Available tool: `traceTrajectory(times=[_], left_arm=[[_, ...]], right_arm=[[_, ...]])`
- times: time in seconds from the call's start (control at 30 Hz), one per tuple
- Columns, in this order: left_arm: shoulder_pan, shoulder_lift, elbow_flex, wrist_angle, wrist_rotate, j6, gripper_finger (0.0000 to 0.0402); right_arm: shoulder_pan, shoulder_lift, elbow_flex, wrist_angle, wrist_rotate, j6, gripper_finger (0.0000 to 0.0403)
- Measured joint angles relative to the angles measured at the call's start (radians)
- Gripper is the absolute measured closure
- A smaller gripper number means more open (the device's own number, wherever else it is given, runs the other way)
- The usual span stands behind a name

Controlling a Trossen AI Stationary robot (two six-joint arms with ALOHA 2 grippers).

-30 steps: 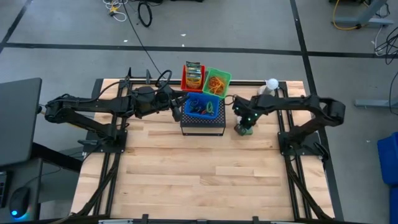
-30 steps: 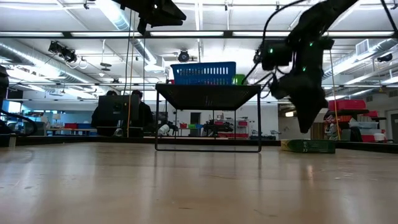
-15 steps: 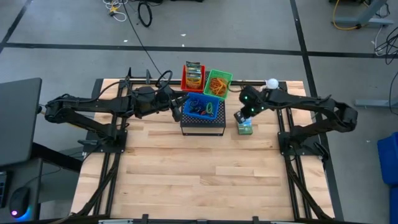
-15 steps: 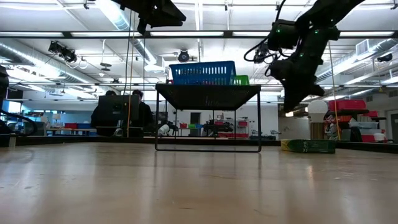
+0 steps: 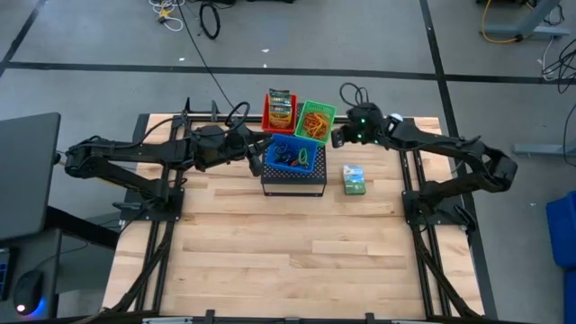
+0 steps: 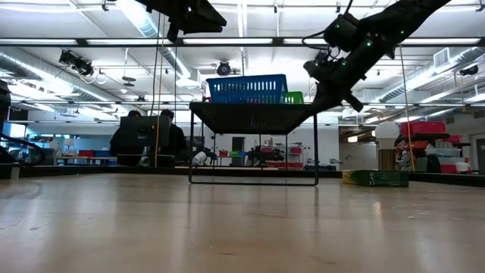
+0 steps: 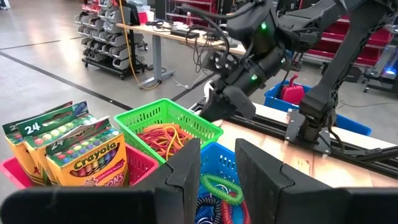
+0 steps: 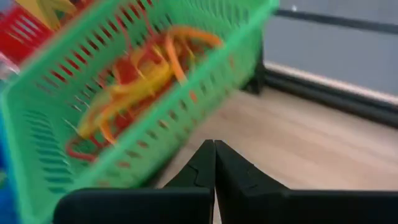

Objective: Pick & Place Office Desk Supplies
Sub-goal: Adjust the green bin

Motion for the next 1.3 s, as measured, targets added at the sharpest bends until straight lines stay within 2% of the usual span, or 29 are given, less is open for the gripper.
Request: traceTrajectory(times=[0.4, 0.77, 0.87, 1.03, 1.3], left_arm=[[0.0, 0.0, 0.0, 0.0, 0.0, 0.0, 0.0293], [0.0, 0.0, 0.0, -0.005, 0.0, 0.0, 0.0293], [0.0, 0.0, 0.0, -0.008, 0.0, 0.0, 0.0293], [0.0, 0.0, 0.0, -0.009, 0.0, 0.0, 0.0293], [0.0, 0.0, 0.0, -0.015, 0.0, 0.0, 0.0293]], right_arm=[[-0.018, 0.099, 0.001, 0.189, -0.037, -0.068, 0.0399], [-0.023, 0.105, 0.001, 0.285, -0.026, -0.101, 0.0398], [-0.034, 0.102, 0.001, 0.278, -0.034, -0.121, 0.0398], [-0.066, 0.084, 0.001, 0.256, -0.106, -0.114, 0.0393], [-0.081, 0.082, 0.001, 0.239, -0.138, -0.113, 0.0354]])
